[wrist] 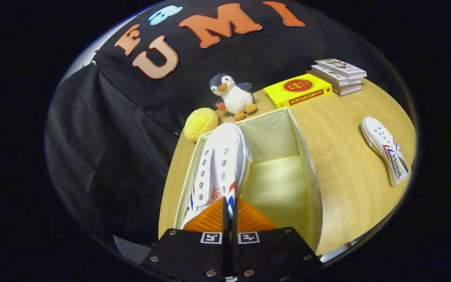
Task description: Open the storage box then place both shoes into the box .Put the left shoe in first, then the right shoe, with the right side of both shoes facing outward in a uniform manner.
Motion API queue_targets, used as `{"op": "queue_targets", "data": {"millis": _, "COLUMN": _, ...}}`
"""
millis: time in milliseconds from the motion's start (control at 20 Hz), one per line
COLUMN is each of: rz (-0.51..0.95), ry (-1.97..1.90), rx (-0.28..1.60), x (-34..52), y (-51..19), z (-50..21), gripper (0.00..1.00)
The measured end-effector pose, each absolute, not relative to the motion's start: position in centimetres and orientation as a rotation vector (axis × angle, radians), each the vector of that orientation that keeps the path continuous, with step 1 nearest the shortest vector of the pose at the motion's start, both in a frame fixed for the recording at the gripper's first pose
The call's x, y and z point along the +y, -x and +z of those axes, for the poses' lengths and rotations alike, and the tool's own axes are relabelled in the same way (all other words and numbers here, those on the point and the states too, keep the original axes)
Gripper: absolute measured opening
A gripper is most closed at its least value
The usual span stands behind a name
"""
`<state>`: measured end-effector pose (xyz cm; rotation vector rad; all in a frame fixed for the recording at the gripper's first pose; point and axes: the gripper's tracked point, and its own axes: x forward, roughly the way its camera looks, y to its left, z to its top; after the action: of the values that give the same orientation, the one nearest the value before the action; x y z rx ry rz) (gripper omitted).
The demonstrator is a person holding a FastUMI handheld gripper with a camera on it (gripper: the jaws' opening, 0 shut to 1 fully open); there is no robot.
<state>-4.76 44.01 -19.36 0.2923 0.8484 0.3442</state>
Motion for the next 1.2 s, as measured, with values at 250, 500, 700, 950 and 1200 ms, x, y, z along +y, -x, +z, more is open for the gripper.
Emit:
{"op": "queue_targets", "data": {"millis": 250, "rz": 0.34, "ry": -0.241, "rx": 0.927, "x": 45.7, "y": 5.1, "z": -22.0, "gripper": 0.03}}
{"op": "queue_targets", "data": {"millis": 500, "rz": 0.401, "ry": -0.212, "rx": 0.849, "x": 46.0, "y": 4.8, "z": -18.7, "gripper": 0.84}}
{"op": "queue_targets", "data": {"millis": 700, "rz": 0.406, "ry": -0.238, "rx": 0.778, "x": 43.5, "y": 4.2, "z": -15.2, "gripper": 0.99}}
{"op": "queue_targets", "data": {"millis": 950, "rz": 0.356, "ry": -0.27, "rx": 0.673, "x": 36.5, "y": 2.5, "z": -11.3, "gripper": 0.98}}
{"op": "queue_targets", "data": {"millis": 1200, "rz": 0.276, "ry": -0.263, "rx": 0.64, "x": 27.3, "y": 0.6, "z": -10.2, "gripper": 0.98}}
